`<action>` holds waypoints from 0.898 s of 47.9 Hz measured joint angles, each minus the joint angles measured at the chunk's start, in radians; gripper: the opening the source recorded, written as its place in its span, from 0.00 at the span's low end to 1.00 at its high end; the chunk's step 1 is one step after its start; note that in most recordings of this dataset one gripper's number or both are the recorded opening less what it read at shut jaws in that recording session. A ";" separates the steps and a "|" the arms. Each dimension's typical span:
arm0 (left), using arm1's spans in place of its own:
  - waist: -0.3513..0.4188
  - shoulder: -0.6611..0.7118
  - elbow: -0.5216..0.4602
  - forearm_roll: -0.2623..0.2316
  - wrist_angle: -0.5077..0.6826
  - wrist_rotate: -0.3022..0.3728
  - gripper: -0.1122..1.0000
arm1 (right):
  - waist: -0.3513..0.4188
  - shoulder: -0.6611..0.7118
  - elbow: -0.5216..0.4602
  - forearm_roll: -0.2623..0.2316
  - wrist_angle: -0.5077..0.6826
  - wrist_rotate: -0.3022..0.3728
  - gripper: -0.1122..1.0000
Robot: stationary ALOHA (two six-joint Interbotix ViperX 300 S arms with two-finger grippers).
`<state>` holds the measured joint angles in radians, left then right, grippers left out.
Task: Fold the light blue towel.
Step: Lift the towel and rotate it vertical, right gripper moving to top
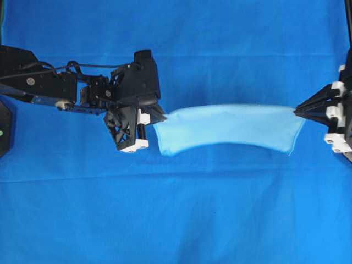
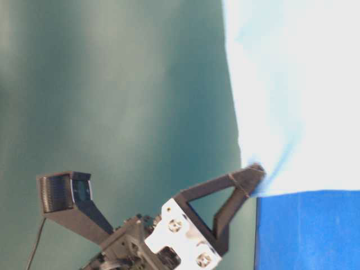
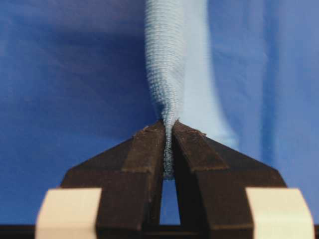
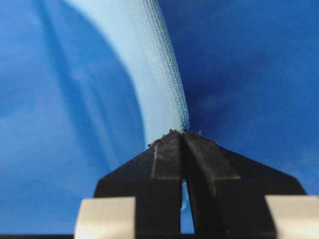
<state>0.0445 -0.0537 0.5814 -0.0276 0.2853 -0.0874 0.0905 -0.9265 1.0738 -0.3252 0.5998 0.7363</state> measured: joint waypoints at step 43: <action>-0.075 -0.018 0.002 0.000 -0.080 -0.012 0.11 | -0.132 0.110 -0.005 -0.135 -0.026 0.006 0.11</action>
<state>-0.0307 -0.0721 0.5829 -0.0276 0.2056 -0.0997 -0.0414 -0.8161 1.0692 -0.4602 0.5737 0.7424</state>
